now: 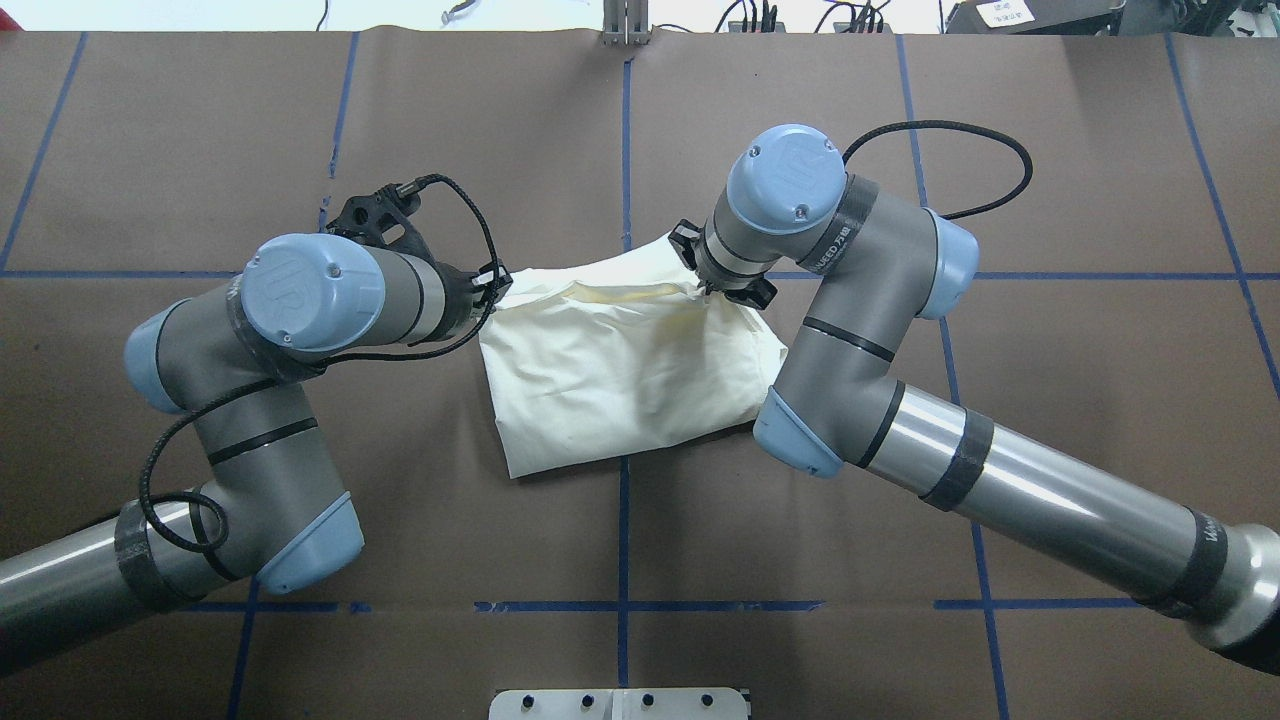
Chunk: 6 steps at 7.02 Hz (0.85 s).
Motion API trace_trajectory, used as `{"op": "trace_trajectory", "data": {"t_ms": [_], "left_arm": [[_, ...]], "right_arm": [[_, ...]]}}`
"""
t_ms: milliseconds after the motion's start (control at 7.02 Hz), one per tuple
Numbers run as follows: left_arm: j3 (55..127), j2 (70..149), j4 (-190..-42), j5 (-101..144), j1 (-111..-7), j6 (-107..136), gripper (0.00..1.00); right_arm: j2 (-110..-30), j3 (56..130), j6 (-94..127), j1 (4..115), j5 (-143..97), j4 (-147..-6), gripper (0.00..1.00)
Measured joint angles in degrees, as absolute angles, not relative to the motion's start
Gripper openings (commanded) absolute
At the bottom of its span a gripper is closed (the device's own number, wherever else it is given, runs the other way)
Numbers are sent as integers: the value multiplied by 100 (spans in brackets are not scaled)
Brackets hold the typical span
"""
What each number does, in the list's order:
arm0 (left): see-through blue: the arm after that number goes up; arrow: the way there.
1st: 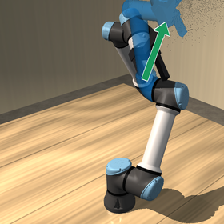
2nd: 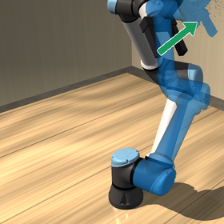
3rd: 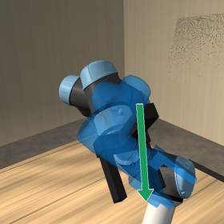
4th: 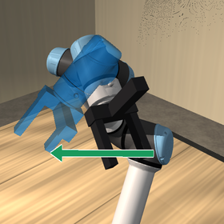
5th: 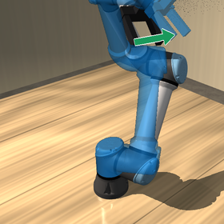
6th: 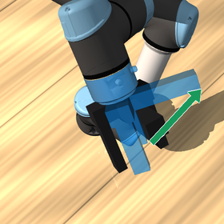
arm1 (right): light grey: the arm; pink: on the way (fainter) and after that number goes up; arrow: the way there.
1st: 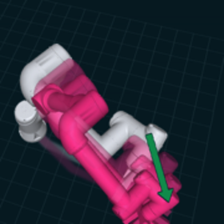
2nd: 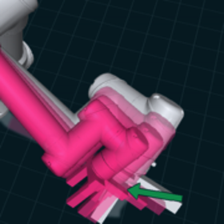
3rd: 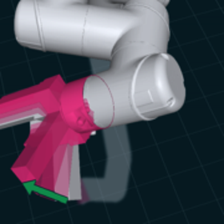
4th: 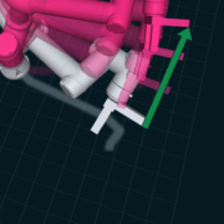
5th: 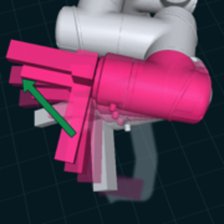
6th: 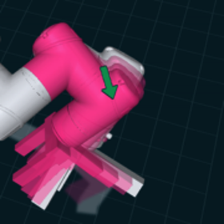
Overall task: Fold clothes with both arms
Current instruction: 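Release the fold and lift both grippers off the shirt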
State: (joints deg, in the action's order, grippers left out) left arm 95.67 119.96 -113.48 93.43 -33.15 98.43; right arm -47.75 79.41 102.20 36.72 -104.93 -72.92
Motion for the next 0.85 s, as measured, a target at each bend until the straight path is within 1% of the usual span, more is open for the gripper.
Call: {"op": "trace_trajectory", "data": {"t_ms": [142, 285, 427, 712, 855], "left_arm": [[9428, 12044, -11428, 9343, -3338, 9838, 32], [9250, 12069, -11584, 9341, -3352, 9787, 99], [9065, 12080, -11825, 9347, -3406, 9650, 100], [9001, 12087, -12119, 9403, -3607, 9494, 100], [9097, 12081, -12172, 9538, -3650, 9494, 100]], "right_arm": [[-4740, 7817, 10164, 3700, -10502, -7193, 99], [-4711, 7736, 10061, 3721, -10511, -7154, 100], [-4655, 7662, 9844, 3783, -10552, -7139, 100], [-4524, 7614, 9191, 4134, -11010, -7138, 100], [-4510, 7702, 9036, 4213, -11193, -7156, 1]]}}
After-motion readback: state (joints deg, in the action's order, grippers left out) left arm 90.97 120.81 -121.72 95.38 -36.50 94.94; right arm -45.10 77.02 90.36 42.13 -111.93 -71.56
